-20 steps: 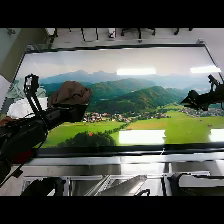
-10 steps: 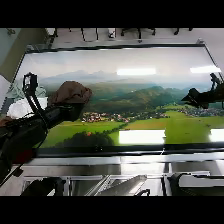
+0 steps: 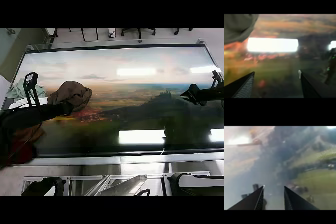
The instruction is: Fold the shirts.
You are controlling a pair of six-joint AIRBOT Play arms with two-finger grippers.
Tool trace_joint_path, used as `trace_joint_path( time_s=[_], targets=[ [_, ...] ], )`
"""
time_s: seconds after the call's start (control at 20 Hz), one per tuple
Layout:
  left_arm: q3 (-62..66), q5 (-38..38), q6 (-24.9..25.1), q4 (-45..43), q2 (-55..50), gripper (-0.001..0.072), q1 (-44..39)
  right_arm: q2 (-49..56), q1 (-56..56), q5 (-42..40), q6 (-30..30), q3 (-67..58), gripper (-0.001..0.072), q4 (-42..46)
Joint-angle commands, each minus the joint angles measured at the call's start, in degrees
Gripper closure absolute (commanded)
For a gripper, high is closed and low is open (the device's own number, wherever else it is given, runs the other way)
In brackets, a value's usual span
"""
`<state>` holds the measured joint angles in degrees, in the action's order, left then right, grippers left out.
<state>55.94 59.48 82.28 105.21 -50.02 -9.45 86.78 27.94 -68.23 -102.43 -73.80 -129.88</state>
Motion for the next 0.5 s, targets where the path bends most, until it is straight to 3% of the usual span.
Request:
trace_joint_path(
  time_s=[0.0,0.15,0.25,0.45],
  targets=[
    [0.1,8.1,2.4,-0.2,-4.6,0.0077,8.0,0.0,-0.8,-6.2,0.4,0.0,0.0413,-1.4],
    [-2.7,5.4,3.4,0.0,-8.5,0.0077,14.4,0.0,-4.1,-13.8,-0.9,0.1,0.0397,-1.3],
    [-2.9,0.9,3.8,0.0,-13.1,0.0076,17.4,0.0,-7.8,-16.0,-0.2,0.1,0.0173,-1.4],
    [-0.7,-7.5,5.2,0.0,-25.2,0.0076,18.8,0.0,-18.2,-17.0,1.3,0.1,0.0168,-1.4]
  ],
)
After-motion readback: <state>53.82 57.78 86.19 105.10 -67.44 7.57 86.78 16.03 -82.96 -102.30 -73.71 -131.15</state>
